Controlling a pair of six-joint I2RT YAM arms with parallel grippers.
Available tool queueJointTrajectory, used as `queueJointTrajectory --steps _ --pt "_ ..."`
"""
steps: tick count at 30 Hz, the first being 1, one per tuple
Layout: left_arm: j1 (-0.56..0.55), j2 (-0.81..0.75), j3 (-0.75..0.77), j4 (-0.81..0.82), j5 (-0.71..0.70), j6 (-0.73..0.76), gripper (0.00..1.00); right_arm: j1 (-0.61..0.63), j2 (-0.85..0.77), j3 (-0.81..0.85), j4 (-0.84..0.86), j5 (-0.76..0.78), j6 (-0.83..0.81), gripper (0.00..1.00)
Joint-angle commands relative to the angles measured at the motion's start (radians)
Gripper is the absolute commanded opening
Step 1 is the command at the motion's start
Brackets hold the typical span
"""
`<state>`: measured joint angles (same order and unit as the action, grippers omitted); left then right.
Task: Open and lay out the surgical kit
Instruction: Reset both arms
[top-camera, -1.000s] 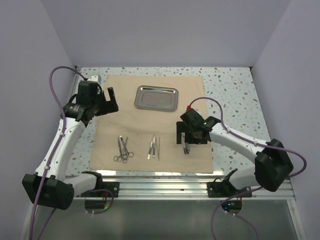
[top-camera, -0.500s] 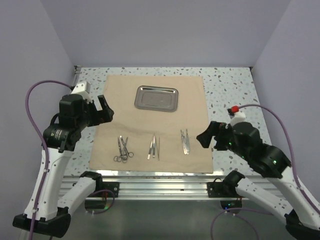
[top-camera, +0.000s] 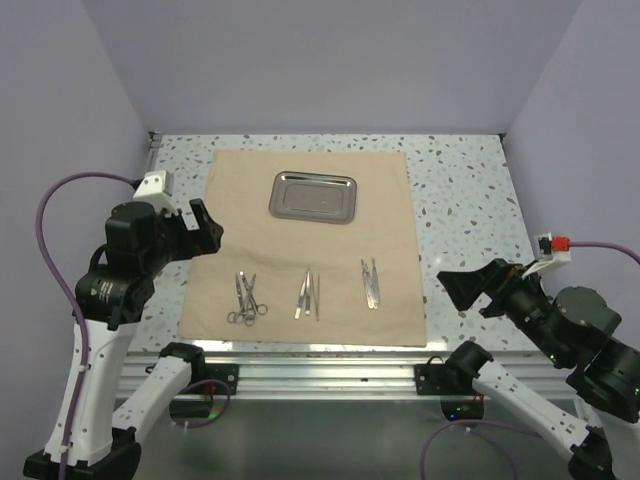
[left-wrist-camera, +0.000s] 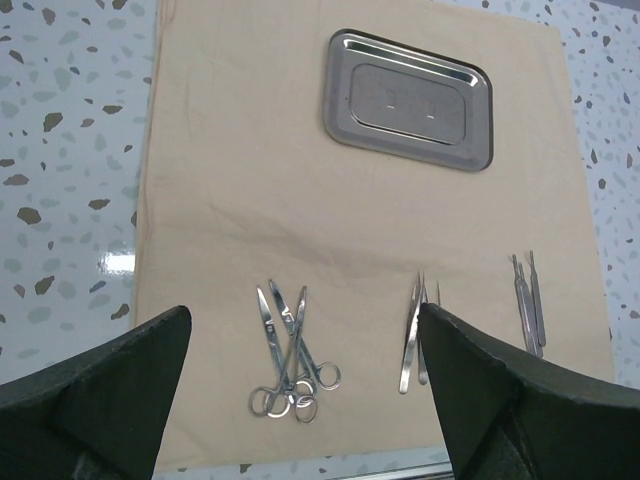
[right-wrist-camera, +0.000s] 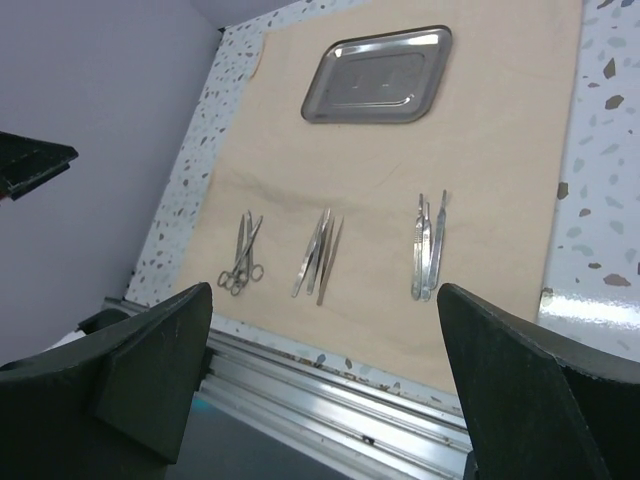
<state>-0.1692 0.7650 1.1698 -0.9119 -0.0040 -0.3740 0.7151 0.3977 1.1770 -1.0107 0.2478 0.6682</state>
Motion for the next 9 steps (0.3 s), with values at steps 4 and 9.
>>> queueJointTrajectory --steps 4,9 --pt "-0.006 0.0 0.037 0.004 0.009 0.024 1.0 0.004 -0.002 0.053 -0.051 0.079 -0.006 0.98" --pt "-0.009 -0.003 0.045 -0.004 -0.025 0.027 0.99 0.004 0.006 0.067 -0.061 0.082 -0.022 0.98"
